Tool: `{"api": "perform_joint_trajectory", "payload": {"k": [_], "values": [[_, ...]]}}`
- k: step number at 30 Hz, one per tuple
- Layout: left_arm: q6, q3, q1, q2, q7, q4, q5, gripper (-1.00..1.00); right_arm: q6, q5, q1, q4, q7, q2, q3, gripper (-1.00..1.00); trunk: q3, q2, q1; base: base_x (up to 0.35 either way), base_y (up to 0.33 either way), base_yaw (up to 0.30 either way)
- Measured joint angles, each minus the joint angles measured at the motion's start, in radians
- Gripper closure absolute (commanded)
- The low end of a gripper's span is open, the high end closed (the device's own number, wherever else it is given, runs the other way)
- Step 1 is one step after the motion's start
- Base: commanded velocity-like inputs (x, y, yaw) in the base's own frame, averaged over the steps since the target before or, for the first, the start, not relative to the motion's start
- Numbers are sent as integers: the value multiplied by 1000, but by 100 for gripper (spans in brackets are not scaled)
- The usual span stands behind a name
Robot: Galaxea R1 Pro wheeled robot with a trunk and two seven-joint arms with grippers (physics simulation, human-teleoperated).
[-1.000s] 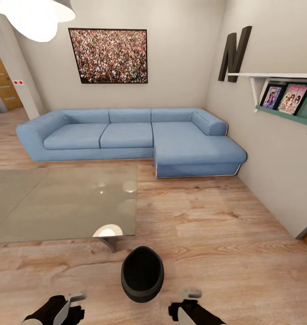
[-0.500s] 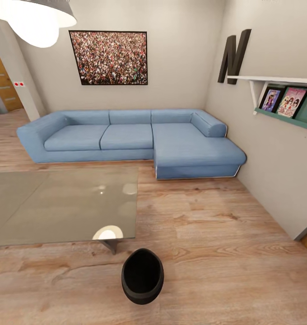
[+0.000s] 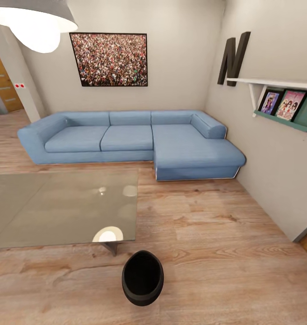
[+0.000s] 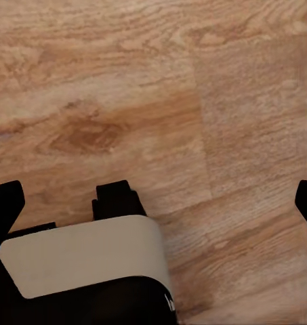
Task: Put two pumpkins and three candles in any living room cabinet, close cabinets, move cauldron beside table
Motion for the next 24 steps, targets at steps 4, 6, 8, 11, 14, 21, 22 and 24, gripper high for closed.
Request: {"api": "perform_joint_trajectory", "payload": {"k": [4,6,8,11,14,21,22,24], "values": [[-25,-2,27,-3,0,0,-1,-100,-1,-2,3,4,1,-36,-1,-100,13,28,-15,0,0,0],[-30,-3,36,-3,0,0,-1,-100,-3,-2,13,5,1,-45,-2,-100,19,42,-23,0,0,0],[-32,-3,50,-3,0,0,0,-100,-9,-1,24,5,2,-49,-2,-100,25,56,-31,0,0,0],[-34,-4,65,-5,0,0,0,-100,-32,0,33,9,1,-50,0,-100,34,77,-42,0,0,0],[-34,-4,77,-7,0,0,0,-100,-41,0,36,24,1,-50,0,-100,44,98,-54,0,0,0],[-34,-6,99,-9,0,0,0,-100,-36,4,38,46,2,-43,3,-100,66,147,-80,0,0,0],[-34,-6,100,-9,0,0,0,-100,-37,3,38,50,2,-43,2,-100,69,154,-84,0,0,0],[-34,-6,100,-9,0,0,0,-100,-39,1,38,55,2,-42,2,-100,75,168,-92,0,0,0]]}}
